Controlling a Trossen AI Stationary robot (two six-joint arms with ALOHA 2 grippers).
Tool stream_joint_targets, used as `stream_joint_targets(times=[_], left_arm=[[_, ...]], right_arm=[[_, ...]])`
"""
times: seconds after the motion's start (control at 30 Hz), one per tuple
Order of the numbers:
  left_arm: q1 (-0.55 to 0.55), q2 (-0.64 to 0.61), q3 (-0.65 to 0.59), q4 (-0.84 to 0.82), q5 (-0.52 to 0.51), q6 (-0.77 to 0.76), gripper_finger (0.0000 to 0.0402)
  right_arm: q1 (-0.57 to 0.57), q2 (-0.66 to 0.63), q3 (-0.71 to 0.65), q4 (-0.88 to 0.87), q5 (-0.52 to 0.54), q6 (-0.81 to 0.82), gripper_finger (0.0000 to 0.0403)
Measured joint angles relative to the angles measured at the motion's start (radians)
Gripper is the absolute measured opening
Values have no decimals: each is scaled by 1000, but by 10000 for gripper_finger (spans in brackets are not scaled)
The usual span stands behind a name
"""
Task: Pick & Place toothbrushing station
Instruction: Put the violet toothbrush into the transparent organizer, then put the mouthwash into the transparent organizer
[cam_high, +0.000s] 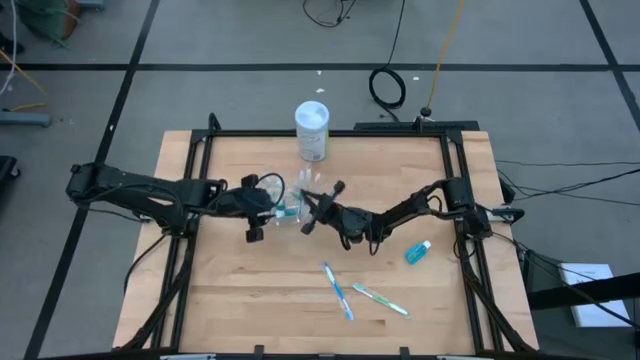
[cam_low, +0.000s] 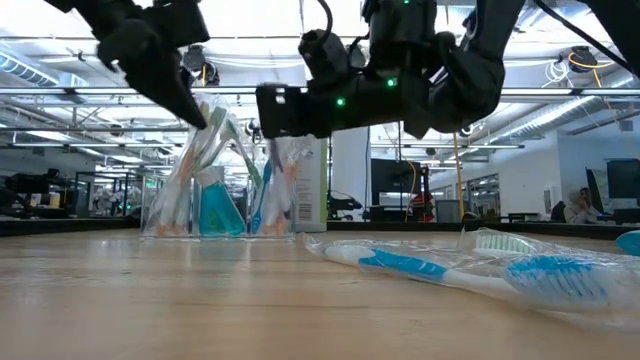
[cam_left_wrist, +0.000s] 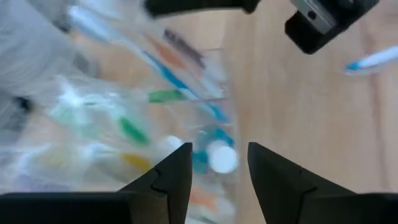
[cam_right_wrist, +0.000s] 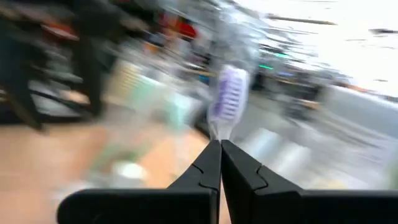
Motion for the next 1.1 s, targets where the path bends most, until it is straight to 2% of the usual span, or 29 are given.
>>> stream_joint_targets(times=[0.07,0.13,0.37,0.63,0.87,1.1], left_arm=[[1,-17,-3,-19,-36,-1,161],[1,-30,-2,-10,-51,0,161],[1,-46,-3,-9,-42,-11,161],[1,-46,-3,-5,-41,-19,161],[1,-46,-3,-6,-41,-36,161],[1,-46,-3,-7,-40,-36,161]], right_arm=[[19,-5,0,-5,107,-55,0],[40,-7,0,1,169,-79,0],[68,-7,0,-37,199,-26,30],[75,-7,0,-130,229,14,115],[157,-82,-1,-274,456,-163,170],[284,-214,-1,-465,707,-192,181]])
